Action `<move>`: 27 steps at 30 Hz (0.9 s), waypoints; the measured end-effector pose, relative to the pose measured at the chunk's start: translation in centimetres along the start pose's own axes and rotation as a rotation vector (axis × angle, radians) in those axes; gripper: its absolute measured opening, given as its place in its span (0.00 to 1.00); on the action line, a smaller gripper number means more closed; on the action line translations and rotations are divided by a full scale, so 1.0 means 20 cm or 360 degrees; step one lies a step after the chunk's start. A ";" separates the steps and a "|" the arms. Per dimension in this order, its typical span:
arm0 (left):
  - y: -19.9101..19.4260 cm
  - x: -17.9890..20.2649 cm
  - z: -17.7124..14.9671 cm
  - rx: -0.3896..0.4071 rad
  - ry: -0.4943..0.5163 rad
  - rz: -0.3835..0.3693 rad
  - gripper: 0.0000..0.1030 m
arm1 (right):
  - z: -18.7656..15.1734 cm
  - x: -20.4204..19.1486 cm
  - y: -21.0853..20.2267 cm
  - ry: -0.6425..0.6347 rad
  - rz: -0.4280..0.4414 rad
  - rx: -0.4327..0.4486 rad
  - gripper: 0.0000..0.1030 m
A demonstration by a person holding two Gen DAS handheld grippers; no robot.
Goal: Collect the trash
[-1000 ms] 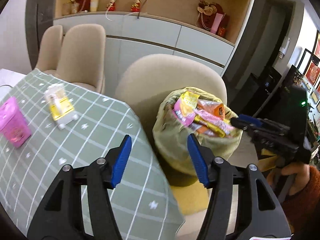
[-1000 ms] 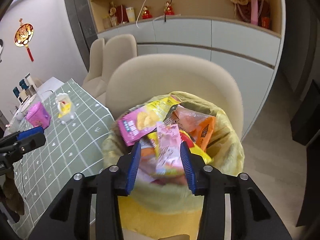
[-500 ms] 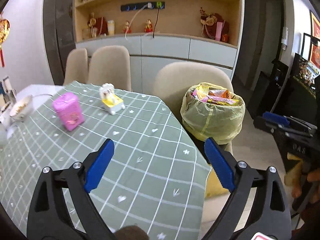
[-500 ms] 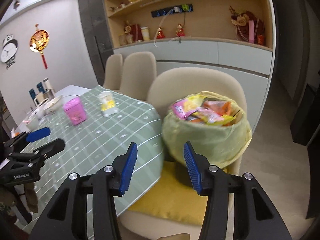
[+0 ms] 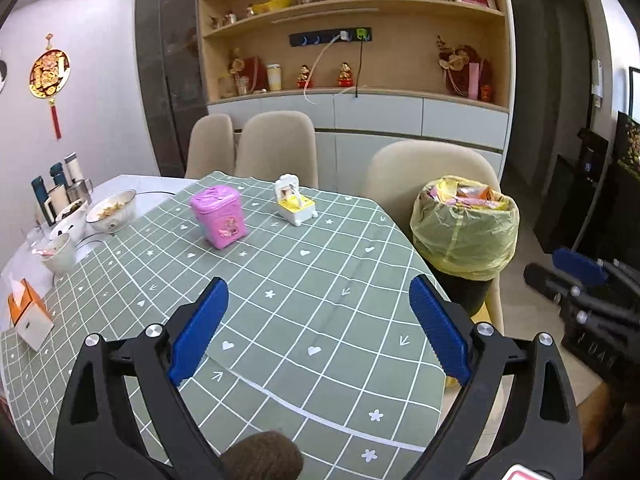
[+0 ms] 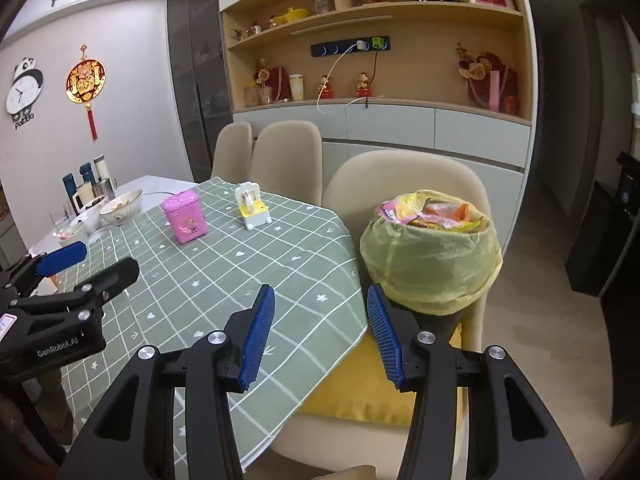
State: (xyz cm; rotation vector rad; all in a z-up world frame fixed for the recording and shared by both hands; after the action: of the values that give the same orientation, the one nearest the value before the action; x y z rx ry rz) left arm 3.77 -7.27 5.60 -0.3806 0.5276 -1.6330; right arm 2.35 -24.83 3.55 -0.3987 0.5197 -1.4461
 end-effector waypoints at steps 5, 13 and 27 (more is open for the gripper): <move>-0.03 -0.05 -0.01 0.0021 -0.0044 0.0002 0.85 | -0.02 -0.02 -0.04 -0.0009 -0.0031 0.0015 0.45; -0.05 -0.04 -0.03 0.0016 -0.0033 -0.0020 0.85 | -0.03 -0.01 -0.07 0.0021 -0.0087 0.0027 0.45; -0.04 -0.01 -0.04 0.0005 0.0008 -0.0056 0.85 | -0.04 0.01 -0.08 0.0051 -0.0109 0.0028 0.45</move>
State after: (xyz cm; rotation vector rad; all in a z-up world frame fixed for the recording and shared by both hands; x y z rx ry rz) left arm 2.64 -6.95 5.47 -0.3855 0.5247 -1.6692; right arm 0.62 -25.05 3.76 -0.3828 0.5230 -1.5240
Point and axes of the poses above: each gripper's, at about its wrist camera, not at the fingertips, and y roughly the way its jaws point, x to its right, z to its top, the point moved 4 cm from there along y, roughly the way its jaws point, and after that the axes turned 1 degree about -x, right-handed, at the moved point
